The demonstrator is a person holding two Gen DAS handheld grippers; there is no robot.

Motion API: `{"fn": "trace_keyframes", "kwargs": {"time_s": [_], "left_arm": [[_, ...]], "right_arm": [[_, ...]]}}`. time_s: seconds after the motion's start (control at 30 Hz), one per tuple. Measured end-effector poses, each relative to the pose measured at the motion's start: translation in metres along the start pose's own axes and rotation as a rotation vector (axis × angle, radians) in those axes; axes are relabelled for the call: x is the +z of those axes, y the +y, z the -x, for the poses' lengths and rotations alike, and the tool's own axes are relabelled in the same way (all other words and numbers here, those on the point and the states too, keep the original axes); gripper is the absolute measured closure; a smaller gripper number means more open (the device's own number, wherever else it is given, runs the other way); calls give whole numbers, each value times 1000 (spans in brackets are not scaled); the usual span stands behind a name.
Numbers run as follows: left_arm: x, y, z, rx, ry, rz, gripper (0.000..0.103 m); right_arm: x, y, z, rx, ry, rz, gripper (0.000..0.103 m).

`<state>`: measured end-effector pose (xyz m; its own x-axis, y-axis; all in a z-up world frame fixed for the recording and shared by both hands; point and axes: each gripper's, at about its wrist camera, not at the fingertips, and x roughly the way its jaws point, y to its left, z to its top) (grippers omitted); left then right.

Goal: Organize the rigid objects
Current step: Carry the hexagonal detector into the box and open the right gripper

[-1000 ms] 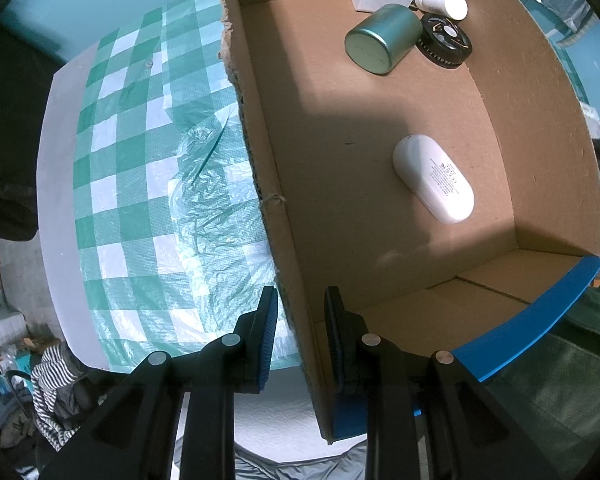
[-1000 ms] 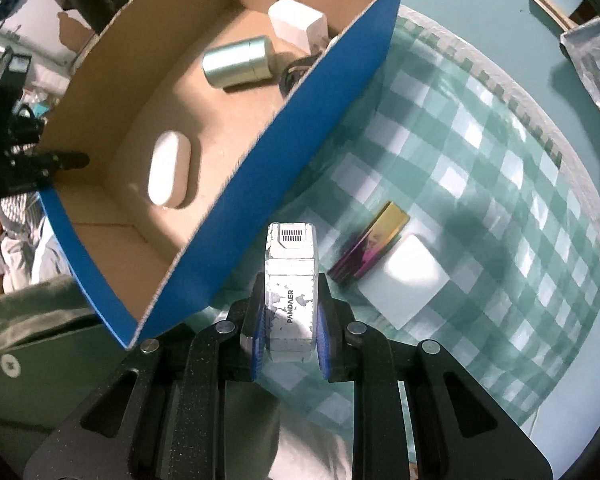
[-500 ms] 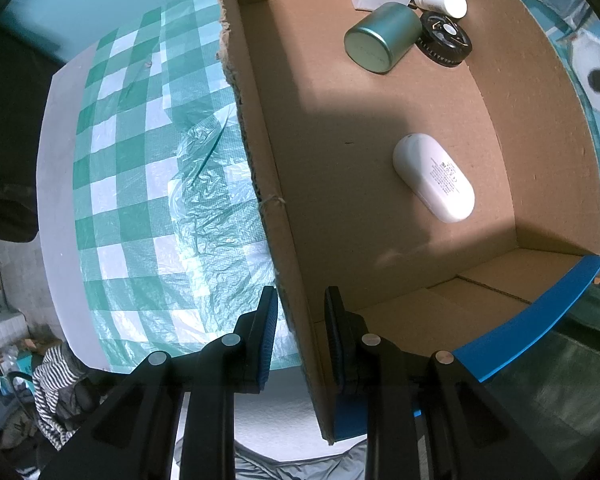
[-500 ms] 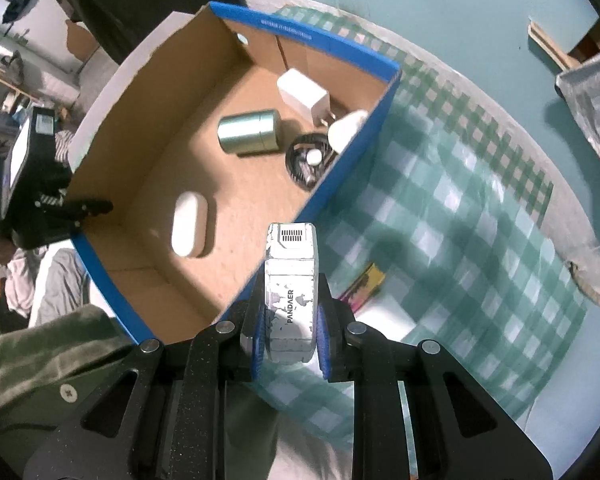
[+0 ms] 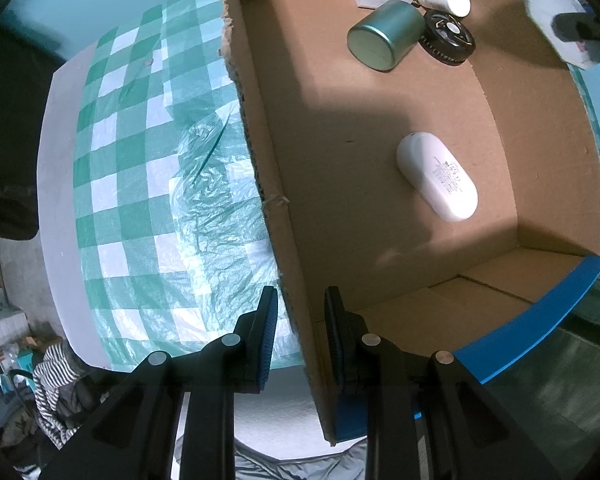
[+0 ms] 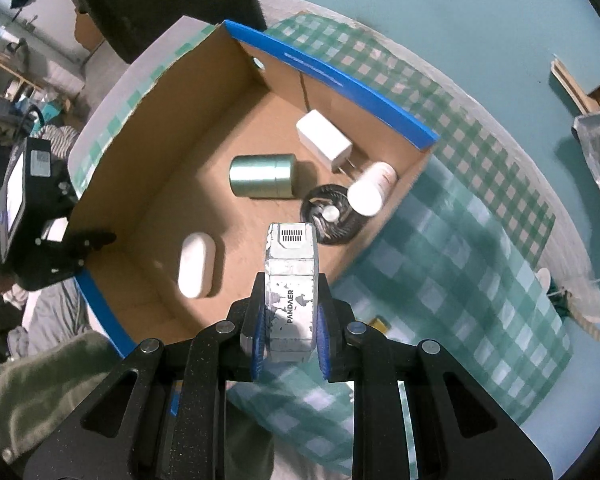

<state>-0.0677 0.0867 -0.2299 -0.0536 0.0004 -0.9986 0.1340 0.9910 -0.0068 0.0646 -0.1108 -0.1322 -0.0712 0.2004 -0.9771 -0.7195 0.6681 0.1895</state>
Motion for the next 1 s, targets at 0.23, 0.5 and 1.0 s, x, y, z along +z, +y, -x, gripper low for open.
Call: {"fn": "trace_keyframes", "kwargs": {"time_s": [0.23,0.5,1.0], "left_arm": [[-1,1,0,4,1,3,79],[0,1,-1,4,4,5,79],[3,1,-1,6,8,1,79]], "right_arm": [[18,10,-24,0,40,27,83],[27,15,-52,-3,84,44,83],[27,7,-53,0,79,-5,83]]}}
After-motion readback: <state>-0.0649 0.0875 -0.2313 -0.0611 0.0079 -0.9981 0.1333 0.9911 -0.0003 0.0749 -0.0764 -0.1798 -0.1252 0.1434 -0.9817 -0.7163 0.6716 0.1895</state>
